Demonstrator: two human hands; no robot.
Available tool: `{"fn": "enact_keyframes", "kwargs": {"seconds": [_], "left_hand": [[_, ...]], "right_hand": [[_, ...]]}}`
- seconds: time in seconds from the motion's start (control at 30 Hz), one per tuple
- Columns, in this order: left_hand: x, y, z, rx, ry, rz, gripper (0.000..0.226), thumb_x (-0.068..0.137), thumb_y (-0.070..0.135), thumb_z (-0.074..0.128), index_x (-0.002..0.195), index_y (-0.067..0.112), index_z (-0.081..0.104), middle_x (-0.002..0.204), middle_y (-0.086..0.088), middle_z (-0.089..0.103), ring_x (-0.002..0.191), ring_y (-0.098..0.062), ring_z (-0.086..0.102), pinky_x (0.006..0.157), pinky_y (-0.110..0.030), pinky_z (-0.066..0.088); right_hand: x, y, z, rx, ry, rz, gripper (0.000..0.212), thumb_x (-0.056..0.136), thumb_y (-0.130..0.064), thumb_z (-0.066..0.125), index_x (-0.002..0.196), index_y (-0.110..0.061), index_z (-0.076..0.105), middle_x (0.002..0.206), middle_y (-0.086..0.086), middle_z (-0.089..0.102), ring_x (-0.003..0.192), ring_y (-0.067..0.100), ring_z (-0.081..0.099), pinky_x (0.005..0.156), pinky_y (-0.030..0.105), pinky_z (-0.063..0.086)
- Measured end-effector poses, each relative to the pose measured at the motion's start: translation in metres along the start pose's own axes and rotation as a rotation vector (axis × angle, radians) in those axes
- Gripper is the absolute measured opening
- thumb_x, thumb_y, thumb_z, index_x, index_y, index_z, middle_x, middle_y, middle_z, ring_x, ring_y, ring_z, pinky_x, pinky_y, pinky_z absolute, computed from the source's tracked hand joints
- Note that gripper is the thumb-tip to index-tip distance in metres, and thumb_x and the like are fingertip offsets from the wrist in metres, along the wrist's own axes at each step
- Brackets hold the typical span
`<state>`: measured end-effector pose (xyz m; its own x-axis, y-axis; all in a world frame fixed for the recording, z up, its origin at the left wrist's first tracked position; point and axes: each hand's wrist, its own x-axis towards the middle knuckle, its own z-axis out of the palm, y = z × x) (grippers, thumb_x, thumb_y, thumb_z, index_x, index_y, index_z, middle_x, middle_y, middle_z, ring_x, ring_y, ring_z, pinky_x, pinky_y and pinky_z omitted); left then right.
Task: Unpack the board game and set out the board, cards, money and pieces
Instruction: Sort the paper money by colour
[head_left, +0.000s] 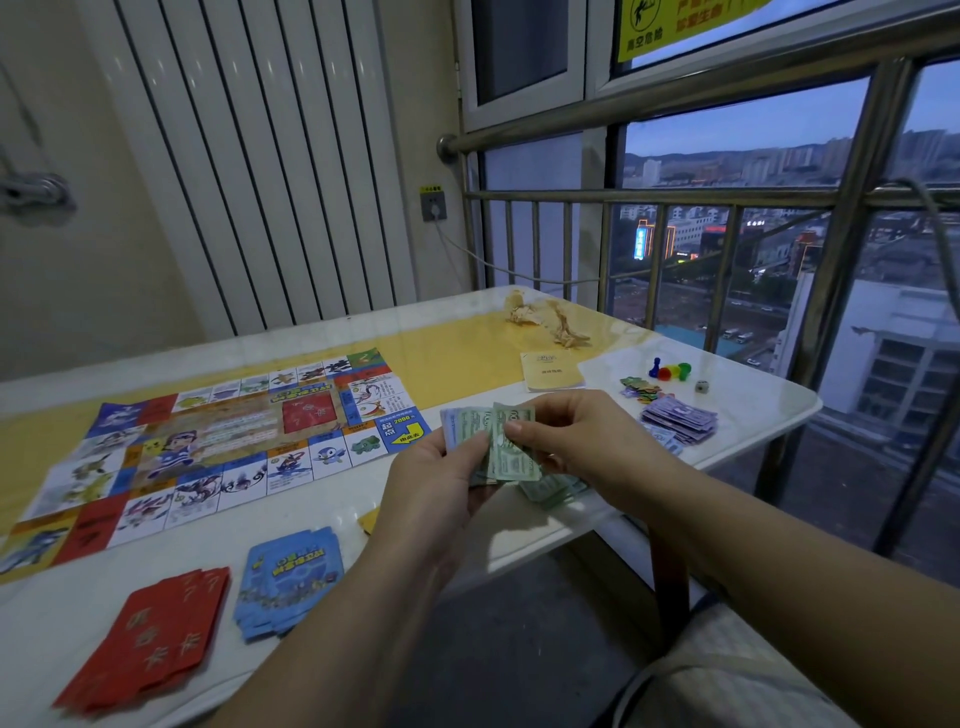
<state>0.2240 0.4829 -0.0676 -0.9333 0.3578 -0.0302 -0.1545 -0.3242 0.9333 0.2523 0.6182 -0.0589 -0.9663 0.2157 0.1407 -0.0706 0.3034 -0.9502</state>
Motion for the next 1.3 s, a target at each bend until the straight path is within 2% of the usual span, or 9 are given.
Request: {"fn": "enact_keyframes", "kwargs": {"seconds": [0.07, 0.27, 0.4, 0.47, 0.7, 0.83, 0.9, 1.07, 1.3], "left_hand": [[0.0011, -0.0008, -0.0011, -0.01, 0.006, 0.0, 0.015, 0.093, 0.004, 0.052, 0.09, 0.007, 0.066, 0.071, -0.005, 0.073, 0.06, -0.01, 0.068, 0.053, -0.02, 0.055], [0.0041, -0.0025, -0.0012, -0.012, 0.047, 0.005, 0.022, 0.096, 0.007, 0.047, 0.084, 0.01, 0.065, 0.065, -0.002, 0.071, 0.057, -0.01, 0.067, 0.054, -0.022, 0.055], [0.0074, -0.0042, -0.005, -0.015, 0.042, 0.026, 0.015, 0.093, 0.006, 0.053, 0.096, 0.007, 0.067, 0.082, -0.009, 0.073, 0.07, -0.015, 0.07, 0.059, -0.023, 0.056], [0.0088, -0.0042, -0.0046, -0.038, 0.057, 0.024, 0.013, 0.091, 0.005, 0.056, 0.097, 0.007, 0.067, 0.081, -0.008, 0.073, 0.068, -0.013, 0.07, 0.057, -0.021, 0.055], [0.0093, -0.0045, -0.0041, -0.068, 0.079, 0.005, 0.011, 0.092, 0.006, 0.054, 0.096, 0.006, 0.064, 0.084, -0.011, 0.071, 0.072, -0.018, 0.068, 0.059, -0.024, 0.058], [0.0075, -0.0046, -0.0042, -0.047, 0.073, 0.052, 0.013, 0.093, 0.007, 0.053, 0.091, 0.008, 0.066, 0.076, -0.006, 0.073, 0.068, -0.014, 0.069, 0.058, -0.022, 0.056], [0.0061, -0.0036, -0.004, -0.045, 0.08, 0.068, 0.01, 0.09, 0.007, 0.057, 0.089, 0.009, 0.066, 0.074, -0.006, 0.073, 0.067, -0.014, 0.07, 0.06, -0.022, 0.057], [0.0079, -0.0022, -0.002, -0.106, 0.089, 0.0, 0.009, 0.087, 0.004, 0.06, 0.094, 0.007, 0.065, 0.082, -0.01, 0.072, 0.068, -0.015, 0.07, 0.06, -0.023, 0.056], [0.0063, -0.0015, -0.0024, -0.131, 0.125, -0.016, 0.006, 0.088, 0.004, 0.06, 0.089, 0.01, 0.063, 0.074, -0.005, 0.07, 0.057, -0.008, 0.067, 0.052, -0.018, 0.054]], "right_hand": [[-0.0008, -0.0002, 0.0015, 0.033, 0.001, 0.003, 0.011, 0.086, -0.015, 0.066, 0.086, -0.004, 0.07, 0.073, 0.015, 0.06, 0.061, 0.016, 0.048, 0.055, 0.024, 0.04], [0.0007, 0.0019, 0.0011, -0.005, 0.067, -0.014, 0.009, 0.085, -0.015, 0.069, 0.075, -0.016, 0.068, 0.065, 0.006, 0.059, 0.056, 0.012, 0.048, 0.058, 0.027, 0.041], [0.0002, 0.0002, 0.0026, 0.054, 0.033, -0.003, 0.006, 0.085, -0.014, 0.068, 0.08, -0.014, 0.07, 0.063, 0.004, 0.059, 0.052, 0.007, 0.048, 0.053, 0.019, 0.042], [0.0008, -0.0002, 0.003, 0.072, 0.02, 0.0, 0.005, 0.085, -0.013, 0.068, 0.081, -0.012, 0.07, 0.063, 0.004, 0.058, 0.052, 0.008, 0.048, 0.053, 0.02, 0.042], [0.0003, 0.0026, 0.0029, 0.064, 0.06, 0.007, 0.005, 0.085, -0.011, 0.067, 0.081, -0.014, 0.069, 0.071, 0.013, 0.058, 0.057, 0.013, 0.047, 0.056, 0.024, 0.042], [-0.0006, 0.0008, 0.0028, 0.059, 0.062, 0.006, 0.008, 0.085, -0.012, 0.068, 0.081, -0.02, 0.068, 0.084, 0.02, 0.066, 0.066, 0.017, 0.054, 0.062, 0.027, 0.045], [-0.002, -0.0013, 0.0029, 0.064, 0.041, 0.007, 0.008, 0.086, -0.014, 0.067, 0.084, -0.022, 0.068, 0.087, 0.016, 0.068, 0.068, 0.015, 0.056, 0.061, 0.024, 0.045], [-0.0028, -0.0016, 0.0049, 0.106, 0.027, 0.022, 0.005, 0.088, -0.014, 0.064, 0.089, -0.016, 0.069, 0.076, 0.004, 0.063, 0.062, 0.009, 0.051, 0.058, 0.021, 0.04], [-0.0014, -0.0002, 0.0009, 0.046, 0.036, 0.043, 0.006, 0.089, -0.012, 0.063, 0.087, -0.015, 0.068, 0.075, 0.005, 0.066, 0.05, 0.001, 0.053, 0.053, 0.017, 0.042]]}}
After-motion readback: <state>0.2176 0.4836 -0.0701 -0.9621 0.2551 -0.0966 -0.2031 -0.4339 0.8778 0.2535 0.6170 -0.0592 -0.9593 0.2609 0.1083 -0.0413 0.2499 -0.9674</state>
